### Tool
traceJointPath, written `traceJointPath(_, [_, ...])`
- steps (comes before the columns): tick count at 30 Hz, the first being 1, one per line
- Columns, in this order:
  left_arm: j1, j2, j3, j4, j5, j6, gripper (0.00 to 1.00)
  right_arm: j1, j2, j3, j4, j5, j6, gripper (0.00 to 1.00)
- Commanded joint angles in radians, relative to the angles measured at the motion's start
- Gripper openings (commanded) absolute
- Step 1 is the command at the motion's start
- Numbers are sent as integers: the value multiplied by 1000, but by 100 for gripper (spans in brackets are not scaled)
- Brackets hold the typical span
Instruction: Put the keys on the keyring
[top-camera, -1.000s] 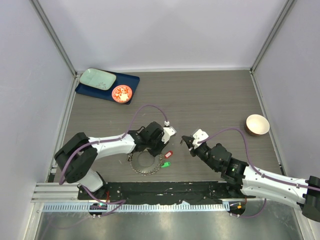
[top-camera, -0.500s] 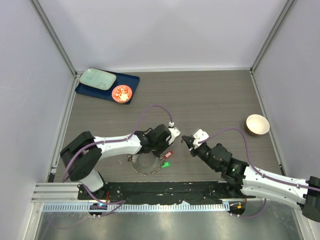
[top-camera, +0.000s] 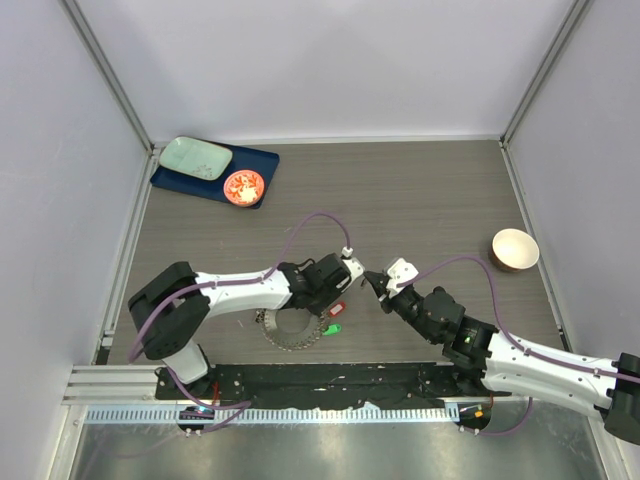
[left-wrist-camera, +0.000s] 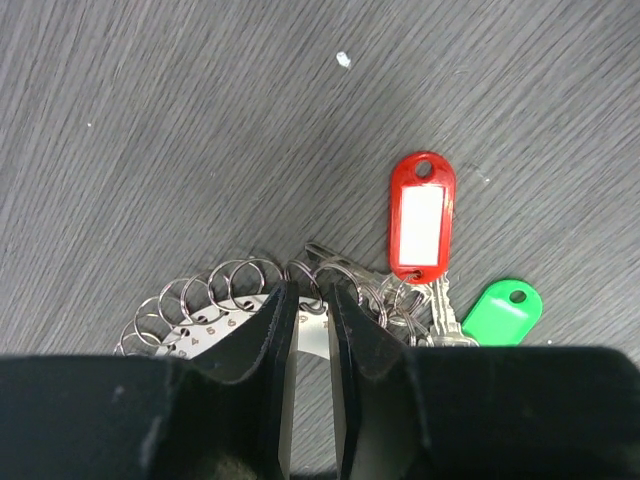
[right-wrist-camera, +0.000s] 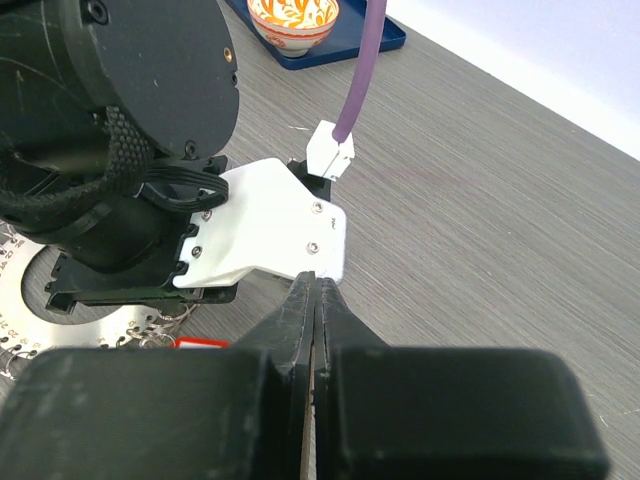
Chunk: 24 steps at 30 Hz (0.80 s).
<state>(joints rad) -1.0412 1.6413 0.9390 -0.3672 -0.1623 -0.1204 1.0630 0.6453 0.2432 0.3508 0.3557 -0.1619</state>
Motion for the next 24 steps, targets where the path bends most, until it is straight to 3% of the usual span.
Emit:
traceJointPath(1, [-14,15,46,-38,-55,-12,21,3,-21,39,45,-3,7,1])
traceJointPath(12, [-25,57,53,-1,-86,-22,20,2,-29,34,42,2,9,1])
traceJointPath(16, [-29,37,43,-1,-109,-28,8,3,-35,36,37,2,9,1])
traceJointPath(24, [-29,-113,-35,54,-111,-15,0,2,-38,47,17,-4,1,1])
